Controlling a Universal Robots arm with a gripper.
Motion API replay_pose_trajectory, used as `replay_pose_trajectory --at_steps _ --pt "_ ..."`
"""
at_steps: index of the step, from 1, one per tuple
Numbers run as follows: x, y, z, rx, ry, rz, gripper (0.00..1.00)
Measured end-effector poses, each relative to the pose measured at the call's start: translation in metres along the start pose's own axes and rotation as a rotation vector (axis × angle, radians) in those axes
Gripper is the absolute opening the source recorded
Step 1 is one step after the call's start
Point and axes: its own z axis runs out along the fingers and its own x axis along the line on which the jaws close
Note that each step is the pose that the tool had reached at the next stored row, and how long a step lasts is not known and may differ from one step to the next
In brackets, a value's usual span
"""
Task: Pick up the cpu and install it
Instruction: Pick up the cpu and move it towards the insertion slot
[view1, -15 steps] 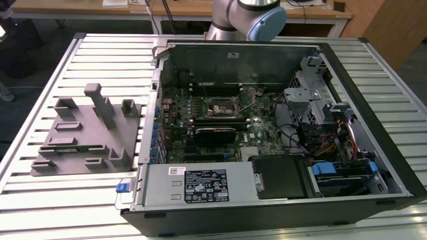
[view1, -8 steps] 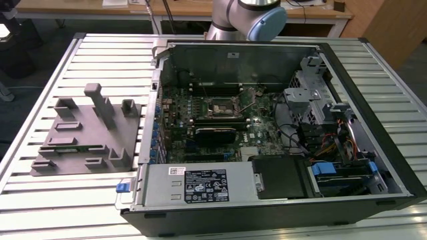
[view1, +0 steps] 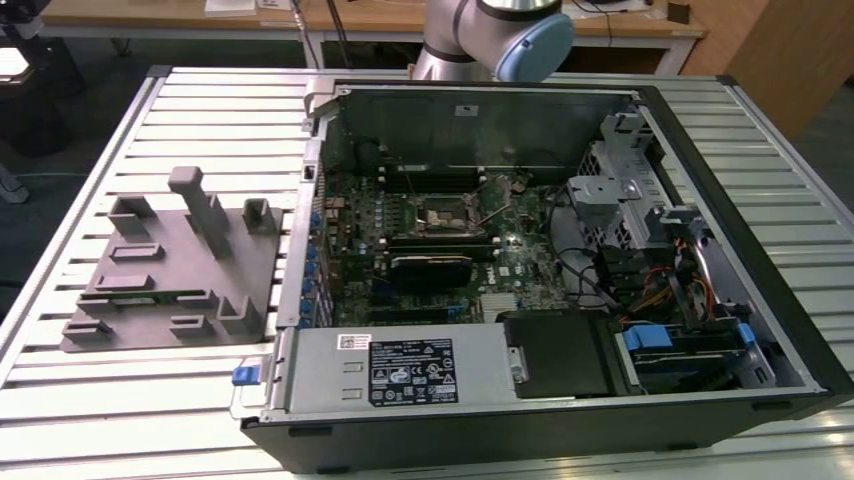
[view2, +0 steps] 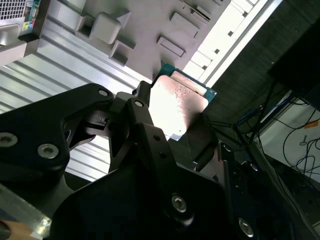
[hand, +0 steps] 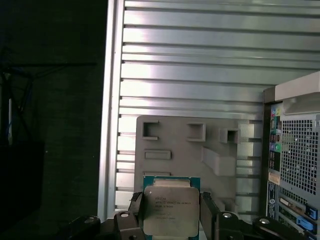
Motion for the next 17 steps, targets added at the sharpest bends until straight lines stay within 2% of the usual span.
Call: replay_pose_trajectory --at_steps 17 --pt "-0.0132 -0.0003 -0.0001 0.0 0.0 0.0 0.54"
